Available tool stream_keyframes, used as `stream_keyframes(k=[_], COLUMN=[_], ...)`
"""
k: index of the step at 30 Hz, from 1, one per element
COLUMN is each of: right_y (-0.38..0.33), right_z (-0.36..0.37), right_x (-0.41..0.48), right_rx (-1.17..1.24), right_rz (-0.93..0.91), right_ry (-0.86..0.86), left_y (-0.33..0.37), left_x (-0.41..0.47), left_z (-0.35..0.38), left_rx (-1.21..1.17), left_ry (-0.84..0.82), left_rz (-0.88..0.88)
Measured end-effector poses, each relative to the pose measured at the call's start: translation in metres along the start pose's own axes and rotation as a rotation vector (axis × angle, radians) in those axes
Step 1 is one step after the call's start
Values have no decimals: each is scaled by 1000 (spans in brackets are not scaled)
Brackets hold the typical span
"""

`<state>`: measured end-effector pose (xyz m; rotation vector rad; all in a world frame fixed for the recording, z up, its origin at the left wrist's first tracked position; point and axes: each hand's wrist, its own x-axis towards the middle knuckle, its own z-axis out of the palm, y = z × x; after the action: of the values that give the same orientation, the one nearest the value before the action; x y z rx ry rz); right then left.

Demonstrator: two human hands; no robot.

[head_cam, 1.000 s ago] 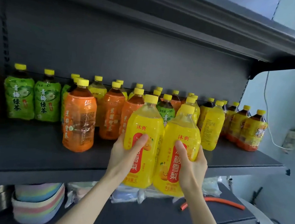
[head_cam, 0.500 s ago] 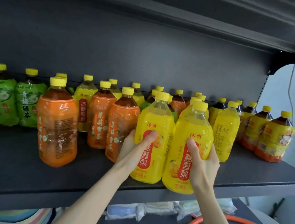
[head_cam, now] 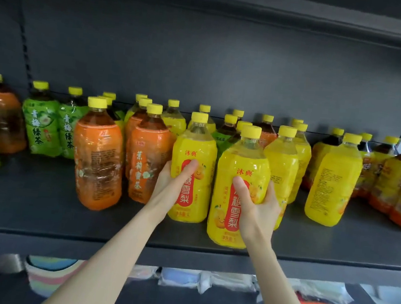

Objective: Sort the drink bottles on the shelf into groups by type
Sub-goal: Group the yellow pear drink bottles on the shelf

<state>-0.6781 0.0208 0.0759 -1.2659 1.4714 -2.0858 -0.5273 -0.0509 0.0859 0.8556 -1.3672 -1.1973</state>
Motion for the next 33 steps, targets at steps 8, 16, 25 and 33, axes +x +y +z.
stream_keyframes(k=[8, 16, 25, 33], right_y=[2, 9, 8, 9], right_z=[8, 16, 35, 43], right_x=[5, 7, 1, -1], right_rx=[-13, -15, 29, 19], right_rz=[6, -10, -1, 2], right_ry=[29, 44, -4, -15], left_y=[-20, -30, -25, -24], left_x=[43, 64, 71, 73], left_z=[0, -12, -40, -45], left_rx=[126, 131, 187, 216], left_ry=[52, 137, 148, 235], left_rz=[19, 69, 107, 138])
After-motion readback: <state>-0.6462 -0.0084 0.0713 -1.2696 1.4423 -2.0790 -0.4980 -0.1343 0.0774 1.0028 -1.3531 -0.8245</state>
